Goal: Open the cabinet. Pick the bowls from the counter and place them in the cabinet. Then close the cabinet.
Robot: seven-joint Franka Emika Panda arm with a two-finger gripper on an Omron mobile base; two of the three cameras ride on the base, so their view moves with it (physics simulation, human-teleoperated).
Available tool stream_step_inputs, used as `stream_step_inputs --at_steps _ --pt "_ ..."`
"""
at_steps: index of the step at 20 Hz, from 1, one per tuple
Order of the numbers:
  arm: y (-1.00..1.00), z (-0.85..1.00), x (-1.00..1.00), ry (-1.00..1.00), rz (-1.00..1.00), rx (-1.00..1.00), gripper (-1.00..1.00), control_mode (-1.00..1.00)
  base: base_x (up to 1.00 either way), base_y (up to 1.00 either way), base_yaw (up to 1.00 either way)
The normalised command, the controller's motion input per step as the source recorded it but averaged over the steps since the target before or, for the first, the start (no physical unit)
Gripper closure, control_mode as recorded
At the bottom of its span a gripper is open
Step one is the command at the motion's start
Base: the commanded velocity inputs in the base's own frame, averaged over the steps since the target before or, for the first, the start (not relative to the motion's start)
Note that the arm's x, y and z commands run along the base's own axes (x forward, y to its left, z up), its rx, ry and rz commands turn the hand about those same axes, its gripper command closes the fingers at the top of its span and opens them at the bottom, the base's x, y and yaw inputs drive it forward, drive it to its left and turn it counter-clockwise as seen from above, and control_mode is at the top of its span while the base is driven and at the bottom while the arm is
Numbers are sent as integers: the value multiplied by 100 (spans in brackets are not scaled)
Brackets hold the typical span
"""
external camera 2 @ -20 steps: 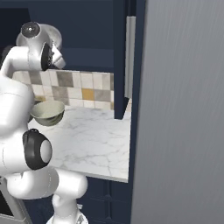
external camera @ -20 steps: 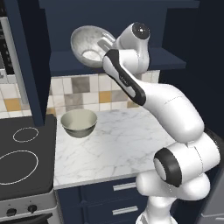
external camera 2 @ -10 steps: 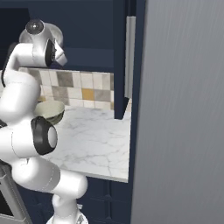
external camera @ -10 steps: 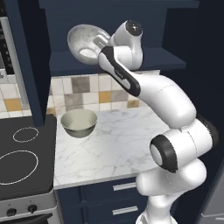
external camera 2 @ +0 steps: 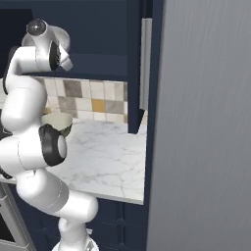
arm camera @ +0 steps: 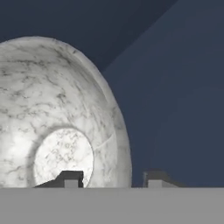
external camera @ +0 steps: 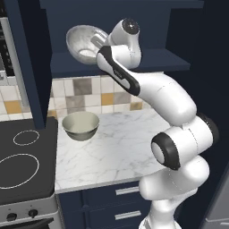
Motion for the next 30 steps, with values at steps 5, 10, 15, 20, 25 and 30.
stream_step_inputs --at_steps 5,10,15,20,25,30 --pt "0 1 10 0 0 0 -100 -100 0 0 0" --pt "1 20 1 -8 0 0 -100 -100 0 0 0" --pt "0 47 -13 -18 2 3 -100 -100 0 0 0" --pt "-10 43 -28 -14 3 8 -100 -100 0 0 0" --pt "-66 19 -81 -13 1 18 -100 -100 0 0 0" --pt "-68 22 -100 -21 0 22 -100 -100 0 0 0"
